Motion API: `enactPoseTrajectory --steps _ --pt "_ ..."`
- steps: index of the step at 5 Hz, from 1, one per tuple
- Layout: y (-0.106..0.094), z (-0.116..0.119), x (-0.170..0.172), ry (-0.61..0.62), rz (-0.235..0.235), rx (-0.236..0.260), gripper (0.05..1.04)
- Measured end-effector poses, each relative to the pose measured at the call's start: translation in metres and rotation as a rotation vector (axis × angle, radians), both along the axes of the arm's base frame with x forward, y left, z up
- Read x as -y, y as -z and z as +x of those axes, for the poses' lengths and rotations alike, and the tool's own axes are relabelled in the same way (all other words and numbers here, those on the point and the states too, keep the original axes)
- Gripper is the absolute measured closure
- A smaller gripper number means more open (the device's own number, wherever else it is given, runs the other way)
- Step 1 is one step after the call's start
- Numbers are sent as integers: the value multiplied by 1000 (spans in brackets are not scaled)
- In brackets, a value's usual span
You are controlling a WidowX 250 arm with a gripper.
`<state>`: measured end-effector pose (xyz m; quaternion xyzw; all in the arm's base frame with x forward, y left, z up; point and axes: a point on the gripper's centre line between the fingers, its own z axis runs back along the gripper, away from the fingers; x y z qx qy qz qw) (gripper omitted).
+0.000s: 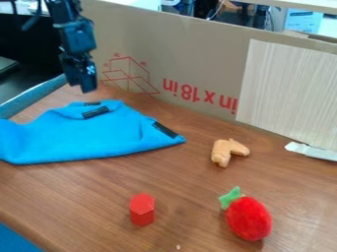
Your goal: Unfold the cloth from top left to bottom right
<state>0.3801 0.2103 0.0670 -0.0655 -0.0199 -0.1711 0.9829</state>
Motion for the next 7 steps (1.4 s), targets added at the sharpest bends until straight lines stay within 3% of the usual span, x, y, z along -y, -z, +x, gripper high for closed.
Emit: enactPoseTrajectory --steps 1,2,3,4,7 --pt "25 8 -1 -25 112 32 84" --pt "40 12 1 -25 169 54 84" --pt "40 18 -7 -30 231 86 84" --pt "40 21 -10 -28 268 95 84" --pt "50 16 -2 0 272 65 84"
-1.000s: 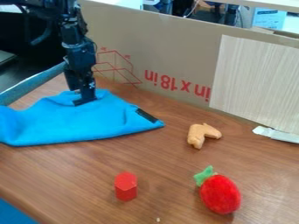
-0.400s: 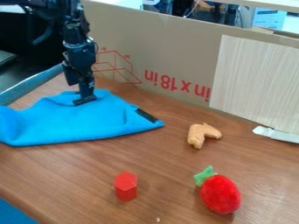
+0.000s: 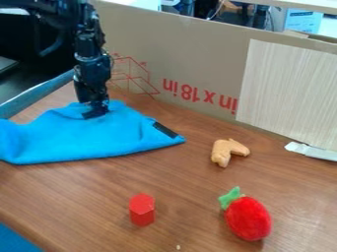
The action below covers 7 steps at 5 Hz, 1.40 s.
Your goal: Unfold the cloth from top left to bottom right
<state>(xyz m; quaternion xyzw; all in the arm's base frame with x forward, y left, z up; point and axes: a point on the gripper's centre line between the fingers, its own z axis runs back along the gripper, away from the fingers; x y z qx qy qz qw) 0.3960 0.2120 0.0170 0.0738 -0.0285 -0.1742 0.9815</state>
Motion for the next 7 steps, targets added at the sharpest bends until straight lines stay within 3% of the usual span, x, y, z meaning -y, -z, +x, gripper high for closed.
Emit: enactPoseTrajectory --steps 1,3,4,5,7 --pt "15 -2 4 0 -11 -46 137" --pt "15 5 -2 -23 -14 -58 699" --pt "16 4 0 -11 -20 -67 906" --pt "16 -1 4 -5 -51 -94 984" --pt "11 -5 7 -24 -81 -126 960"
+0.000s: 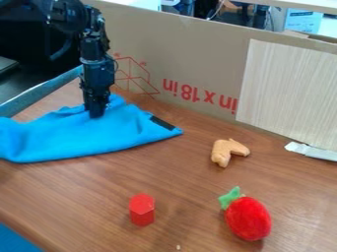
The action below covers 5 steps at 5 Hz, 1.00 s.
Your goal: Unfold the cloth from top left to bottom right
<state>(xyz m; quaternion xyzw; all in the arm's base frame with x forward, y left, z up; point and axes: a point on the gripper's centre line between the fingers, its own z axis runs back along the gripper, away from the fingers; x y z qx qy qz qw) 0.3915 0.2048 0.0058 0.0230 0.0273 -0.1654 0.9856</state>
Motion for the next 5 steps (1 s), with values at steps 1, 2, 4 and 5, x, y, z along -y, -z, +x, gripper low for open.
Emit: enactPoseTrajectory --steps 1,2,4,5 --pt "-5 1 -2 -18 7 0 772" --pt "-5 1 -1 -20 1 -1 480" --pt "-8 -2 -8 -29 -17 7 83" --pt "-8 -1 -8 -32 -13 8 124"
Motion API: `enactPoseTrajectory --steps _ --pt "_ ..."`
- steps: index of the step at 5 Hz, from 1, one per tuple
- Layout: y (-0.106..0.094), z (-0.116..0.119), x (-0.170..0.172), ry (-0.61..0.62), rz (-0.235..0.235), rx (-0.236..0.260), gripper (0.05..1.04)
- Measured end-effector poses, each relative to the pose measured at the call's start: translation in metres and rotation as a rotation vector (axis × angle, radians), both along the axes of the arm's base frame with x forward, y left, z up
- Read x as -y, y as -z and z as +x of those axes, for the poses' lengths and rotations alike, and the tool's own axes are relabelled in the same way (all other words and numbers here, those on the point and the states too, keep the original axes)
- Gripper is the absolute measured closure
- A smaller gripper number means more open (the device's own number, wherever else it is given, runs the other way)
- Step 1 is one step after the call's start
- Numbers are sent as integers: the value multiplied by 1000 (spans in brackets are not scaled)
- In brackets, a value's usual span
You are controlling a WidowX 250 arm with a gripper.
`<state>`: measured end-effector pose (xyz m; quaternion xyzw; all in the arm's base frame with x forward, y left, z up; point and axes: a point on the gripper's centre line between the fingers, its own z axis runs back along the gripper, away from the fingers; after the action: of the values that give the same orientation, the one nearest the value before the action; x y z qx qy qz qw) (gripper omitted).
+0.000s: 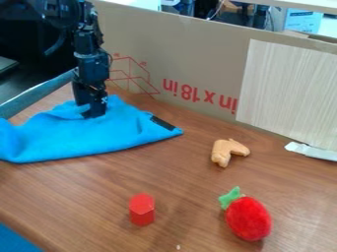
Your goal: Unfold the cloth from top left to bottom right
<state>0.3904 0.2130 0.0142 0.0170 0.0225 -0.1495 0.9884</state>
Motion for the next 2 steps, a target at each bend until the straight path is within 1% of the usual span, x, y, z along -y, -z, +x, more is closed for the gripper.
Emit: enactPoseTrajectory --steps 1,2 --pt "0 -1 -3 -23 21 -5 394" --pt "0 1 -5 -36 34 3 693"
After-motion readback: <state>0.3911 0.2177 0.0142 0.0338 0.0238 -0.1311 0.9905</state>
